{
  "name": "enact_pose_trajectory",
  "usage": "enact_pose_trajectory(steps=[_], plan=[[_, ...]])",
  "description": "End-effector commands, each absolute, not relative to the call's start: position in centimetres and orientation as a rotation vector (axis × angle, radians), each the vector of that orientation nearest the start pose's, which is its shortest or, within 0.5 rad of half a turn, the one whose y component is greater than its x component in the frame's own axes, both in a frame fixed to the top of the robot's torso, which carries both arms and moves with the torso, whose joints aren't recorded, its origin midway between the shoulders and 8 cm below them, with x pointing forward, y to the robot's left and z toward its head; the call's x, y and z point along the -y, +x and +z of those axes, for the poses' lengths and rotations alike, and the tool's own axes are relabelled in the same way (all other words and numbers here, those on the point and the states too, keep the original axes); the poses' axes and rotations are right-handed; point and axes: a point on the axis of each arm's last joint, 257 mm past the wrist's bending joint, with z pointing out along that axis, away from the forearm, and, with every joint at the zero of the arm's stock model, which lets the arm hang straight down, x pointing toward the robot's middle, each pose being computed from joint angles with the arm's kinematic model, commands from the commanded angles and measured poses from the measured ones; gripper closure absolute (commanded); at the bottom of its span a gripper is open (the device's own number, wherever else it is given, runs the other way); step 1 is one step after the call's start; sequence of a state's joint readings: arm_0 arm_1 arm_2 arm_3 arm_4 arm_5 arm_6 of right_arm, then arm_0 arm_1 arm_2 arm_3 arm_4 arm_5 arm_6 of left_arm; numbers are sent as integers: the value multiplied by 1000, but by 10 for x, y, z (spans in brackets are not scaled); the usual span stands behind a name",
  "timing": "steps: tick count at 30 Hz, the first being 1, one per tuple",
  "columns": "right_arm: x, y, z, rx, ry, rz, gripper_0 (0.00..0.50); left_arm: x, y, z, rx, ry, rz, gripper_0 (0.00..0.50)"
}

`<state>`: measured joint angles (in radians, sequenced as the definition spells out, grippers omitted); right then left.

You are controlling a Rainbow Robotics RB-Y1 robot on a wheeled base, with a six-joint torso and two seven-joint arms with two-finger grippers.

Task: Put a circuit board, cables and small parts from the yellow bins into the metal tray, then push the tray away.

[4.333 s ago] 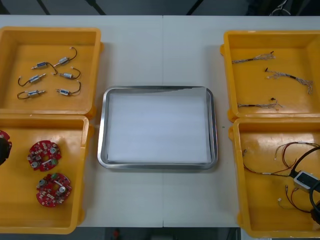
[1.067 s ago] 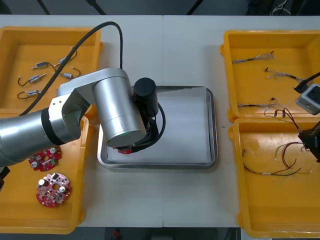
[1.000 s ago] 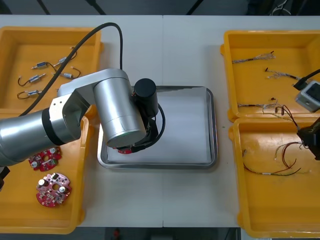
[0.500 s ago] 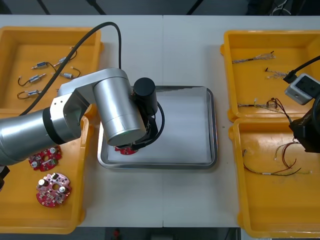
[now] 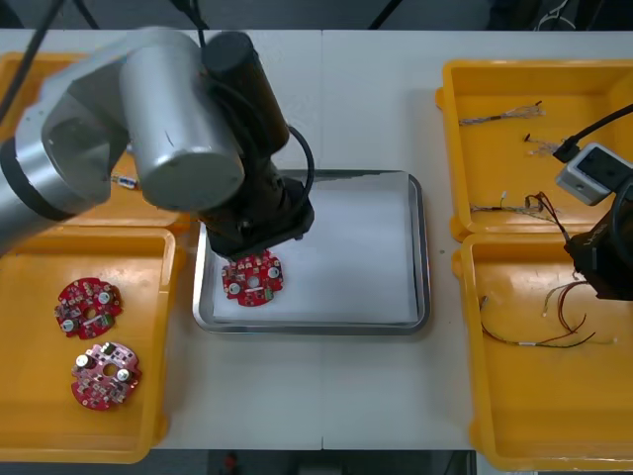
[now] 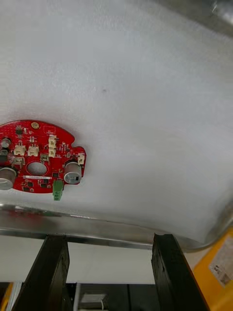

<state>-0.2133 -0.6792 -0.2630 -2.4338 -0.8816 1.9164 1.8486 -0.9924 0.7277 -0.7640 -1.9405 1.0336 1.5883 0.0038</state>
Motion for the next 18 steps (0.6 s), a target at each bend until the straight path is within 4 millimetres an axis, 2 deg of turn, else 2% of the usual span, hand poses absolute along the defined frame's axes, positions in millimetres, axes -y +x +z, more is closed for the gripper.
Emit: enact_pose_trajectory(steps=[1,6,10,18], plan=[[241,377,-115,-2245,-1063,-129,500,-84,446,-100,-2671,-650,-478,0],[210,379,-119,-2195,-1210,-161,500,-105,455,-68,-2659,-780,-544,0],[178,381,-124,-2134,-1363,-212,500,-133,463,-48,-2634,-904,-540,0],[119,386,-145,-2028,-1675,-313,500,-191,486,-27,-2534,-1132,-524,0]])
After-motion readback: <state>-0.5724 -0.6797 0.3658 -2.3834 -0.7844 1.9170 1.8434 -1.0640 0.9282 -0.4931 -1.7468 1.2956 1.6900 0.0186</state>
